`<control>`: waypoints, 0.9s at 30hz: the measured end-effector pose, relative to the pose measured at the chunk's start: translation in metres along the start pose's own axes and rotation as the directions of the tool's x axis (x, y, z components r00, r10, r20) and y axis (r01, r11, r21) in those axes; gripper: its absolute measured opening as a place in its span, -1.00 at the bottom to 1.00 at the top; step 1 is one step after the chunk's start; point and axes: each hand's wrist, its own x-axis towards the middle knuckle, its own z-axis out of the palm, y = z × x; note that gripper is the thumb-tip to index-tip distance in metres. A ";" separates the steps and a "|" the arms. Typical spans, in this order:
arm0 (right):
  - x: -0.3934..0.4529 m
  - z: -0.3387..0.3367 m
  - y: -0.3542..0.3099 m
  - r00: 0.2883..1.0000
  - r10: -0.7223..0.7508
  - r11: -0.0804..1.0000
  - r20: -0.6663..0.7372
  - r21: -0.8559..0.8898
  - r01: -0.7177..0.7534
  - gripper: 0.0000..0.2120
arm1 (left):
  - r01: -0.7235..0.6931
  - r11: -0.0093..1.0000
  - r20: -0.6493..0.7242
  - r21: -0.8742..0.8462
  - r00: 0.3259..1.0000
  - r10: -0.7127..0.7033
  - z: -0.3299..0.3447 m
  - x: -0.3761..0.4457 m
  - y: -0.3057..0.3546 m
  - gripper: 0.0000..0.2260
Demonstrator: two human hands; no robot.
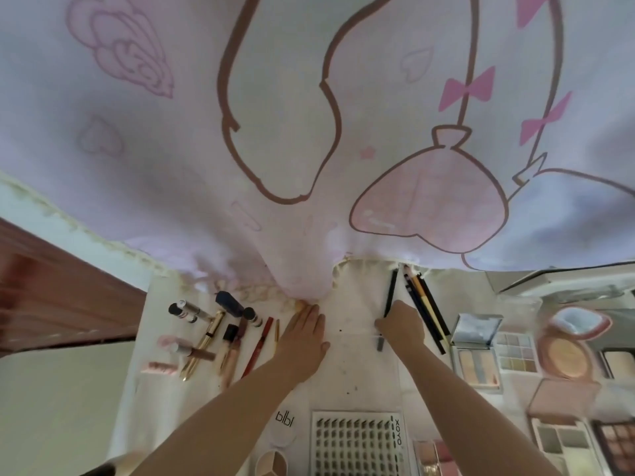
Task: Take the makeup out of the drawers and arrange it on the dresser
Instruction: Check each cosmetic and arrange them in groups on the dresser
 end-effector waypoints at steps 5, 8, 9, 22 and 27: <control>0.003 0.002 0.003 1.000 0.012 0.986 0.006 0.167 -0.013 -0.81 | -0.035 0.999 0.007 0.003 0.999 0.035 -0.002 -0.002 -0.003 -0.50; 0.004 0.000 0.006 1.000 0.026 0.972 0.011 0.233 -0.028 -0.92 | -0.097 0.995 0.023 0.027 0.995 0.097 -0.003 -0.007 -0.004 -0.51; 0.004 0.000 0.006 0.999 0.026 0.974 0.019 0.224 -0.030 -0.89 | -0.120 0.992 0.029 0.031 0.992 0.119 -0.003 -0.009 -0.004 -0.52; 0.000 -0.019 -0.016 0.968 0.160 0.663 0.196 0.705 -0.252 -0.75 | -0.118 0.991 -0.028 -0.059 0.993 0.116 -0.019 -0.034 -0.006 -0.54; -0.039 -0.024 -0.011 0.900 -0.034 0.287 0.434 0.867 -0.407 -0.83 | -0.036 0.947 -0.320 -0.320 0.944 -0.072 -0.032 -0.047 -0.012 -0.65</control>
